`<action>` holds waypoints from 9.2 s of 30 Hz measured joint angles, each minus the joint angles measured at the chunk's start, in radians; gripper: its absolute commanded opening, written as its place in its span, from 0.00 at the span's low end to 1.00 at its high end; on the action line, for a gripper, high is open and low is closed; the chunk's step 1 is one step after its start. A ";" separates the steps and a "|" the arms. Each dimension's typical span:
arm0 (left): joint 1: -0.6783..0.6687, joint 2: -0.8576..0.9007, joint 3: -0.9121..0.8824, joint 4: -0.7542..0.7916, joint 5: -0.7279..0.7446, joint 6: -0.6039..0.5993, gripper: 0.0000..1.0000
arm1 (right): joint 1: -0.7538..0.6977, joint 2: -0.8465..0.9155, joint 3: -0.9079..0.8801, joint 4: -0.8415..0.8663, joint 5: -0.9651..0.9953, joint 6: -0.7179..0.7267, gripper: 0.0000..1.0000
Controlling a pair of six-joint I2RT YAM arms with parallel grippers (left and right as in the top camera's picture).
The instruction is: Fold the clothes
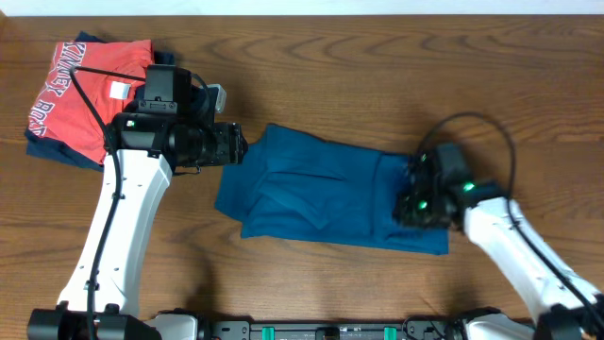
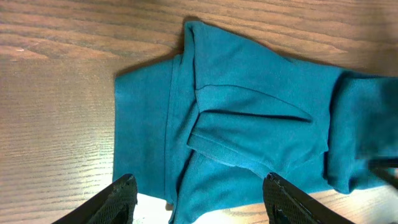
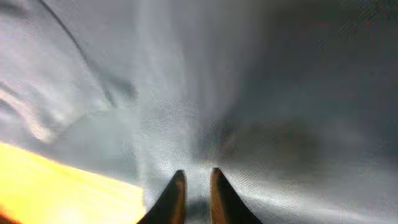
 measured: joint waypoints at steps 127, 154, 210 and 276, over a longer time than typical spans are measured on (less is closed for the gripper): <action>-0.441 0.267 0.245 -0.091 -0.022 -0.063 0.12 | -0.570 0.059 0.179 -0.186 -0.242 -0.261 0.63; -0.557 0.302 0.412 -0.168 -0.226 -0.190 0.35 | -0.570 0.058 0.179 -0.196 -0.286 -0.307 0.66; -0.526 0.522 0.294 0.057 -0.134 0.016 0.06 | -0.570 0.059 0.179 -0.174 -0.293 -0.310 0.64; -0.303 0.252 -0.005 0.024 0.073 -0.035 0.28 | 0.002 0.060 -0.080 0.280 -0.241 -0.117 0.10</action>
